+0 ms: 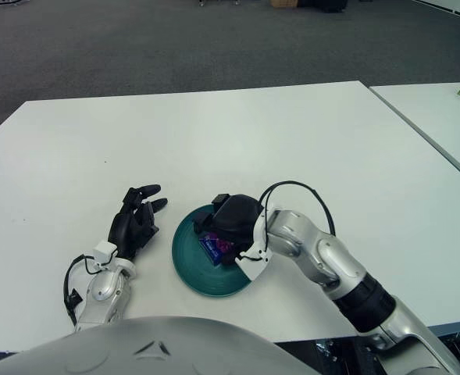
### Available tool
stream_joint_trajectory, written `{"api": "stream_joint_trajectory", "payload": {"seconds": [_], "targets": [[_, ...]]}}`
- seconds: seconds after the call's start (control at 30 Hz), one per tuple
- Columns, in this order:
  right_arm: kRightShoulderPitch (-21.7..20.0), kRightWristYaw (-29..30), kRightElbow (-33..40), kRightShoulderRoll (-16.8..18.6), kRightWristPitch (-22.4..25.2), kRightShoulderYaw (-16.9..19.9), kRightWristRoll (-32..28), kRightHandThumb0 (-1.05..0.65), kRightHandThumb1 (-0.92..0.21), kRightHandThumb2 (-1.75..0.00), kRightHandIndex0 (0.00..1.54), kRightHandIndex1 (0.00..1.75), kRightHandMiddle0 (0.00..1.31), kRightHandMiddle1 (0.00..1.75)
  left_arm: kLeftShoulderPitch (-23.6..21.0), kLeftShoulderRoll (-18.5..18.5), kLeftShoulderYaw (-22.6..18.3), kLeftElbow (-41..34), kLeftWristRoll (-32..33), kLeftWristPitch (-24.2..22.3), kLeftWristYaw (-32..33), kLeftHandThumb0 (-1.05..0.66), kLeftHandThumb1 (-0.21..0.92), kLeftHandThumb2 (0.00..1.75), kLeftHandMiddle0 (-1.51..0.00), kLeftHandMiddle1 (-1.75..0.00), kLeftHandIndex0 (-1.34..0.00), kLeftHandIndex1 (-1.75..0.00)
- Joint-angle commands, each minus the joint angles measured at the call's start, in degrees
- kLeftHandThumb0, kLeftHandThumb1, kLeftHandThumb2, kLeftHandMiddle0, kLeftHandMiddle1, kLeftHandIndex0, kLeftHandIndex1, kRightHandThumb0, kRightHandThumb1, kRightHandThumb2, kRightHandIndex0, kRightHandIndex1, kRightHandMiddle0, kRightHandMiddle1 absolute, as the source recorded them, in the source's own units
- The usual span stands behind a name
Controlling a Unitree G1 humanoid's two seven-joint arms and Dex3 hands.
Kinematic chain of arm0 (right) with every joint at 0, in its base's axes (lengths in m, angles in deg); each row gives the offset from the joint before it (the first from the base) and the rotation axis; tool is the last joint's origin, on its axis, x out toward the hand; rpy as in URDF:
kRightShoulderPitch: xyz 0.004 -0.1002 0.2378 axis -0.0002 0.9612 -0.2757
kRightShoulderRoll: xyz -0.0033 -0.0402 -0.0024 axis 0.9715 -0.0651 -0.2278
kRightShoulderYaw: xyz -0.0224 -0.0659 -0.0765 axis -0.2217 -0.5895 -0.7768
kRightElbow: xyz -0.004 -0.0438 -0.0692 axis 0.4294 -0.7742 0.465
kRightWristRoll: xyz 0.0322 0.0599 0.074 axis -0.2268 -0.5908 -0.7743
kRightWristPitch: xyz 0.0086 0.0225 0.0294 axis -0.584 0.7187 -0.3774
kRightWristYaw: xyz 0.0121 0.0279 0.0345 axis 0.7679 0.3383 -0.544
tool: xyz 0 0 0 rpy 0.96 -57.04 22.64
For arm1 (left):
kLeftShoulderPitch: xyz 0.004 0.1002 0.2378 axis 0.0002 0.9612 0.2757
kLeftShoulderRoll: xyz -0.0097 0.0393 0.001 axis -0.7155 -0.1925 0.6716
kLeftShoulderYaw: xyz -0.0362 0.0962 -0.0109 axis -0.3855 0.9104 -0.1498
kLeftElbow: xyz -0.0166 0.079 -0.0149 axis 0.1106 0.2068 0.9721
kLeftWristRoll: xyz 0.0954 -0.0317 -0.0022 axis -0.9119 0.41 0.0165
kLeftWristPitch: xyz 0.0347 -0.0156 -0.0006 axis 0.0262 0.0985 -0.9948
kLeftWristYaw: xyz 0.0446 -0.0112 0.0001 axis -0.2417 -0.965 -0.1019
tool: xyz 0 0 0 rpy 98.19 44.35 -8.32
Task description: Put the gum into the plate.
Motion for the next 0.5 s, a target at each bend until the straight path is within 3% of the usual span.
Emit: {"api": "stream_joint_trajectory", "payload": {"seconds": [0.0, 0.23, 0.47], "targets": [[2.1, 1.1, 1.0, 2.0, 2.3, 2.2, -3.3, -1.04, -0.92, -0.94, 0.01, 0.03, 0.00, 0.04, -0.1, 0.6, -0.5, 1.5, -1.2, -0.3, 1.9, -0.85, 0.92, 0.94, -0.31, -0.55, -0.13, -1.12], [6.5, 9.5, -1.2, 4.6, -0.8, 5.2, -7.3, -1.05, -0.92, -0.91, 0.00, 0.00, 0.00, 0.00, 0.3, 0.9, -0.2, 1.2, -0.9, 0.1, 2.6, -0.88, 0.92, 0.97, -0.33, -0.41, -0.10, -1.09], [11.6, 16.0, -5.4, 10.5, -4.0, 7.3, -18.7, -1.05, -0.92, -0.83, 0.00, 0.00, 0.00, 0.00, 0.4, 0.4, 0.0, 1.1, 0.2, 0.6, 1.6, -0.92, 0.92, 0.97, -0.33, -0.33, -0.05, -1.04]]}}
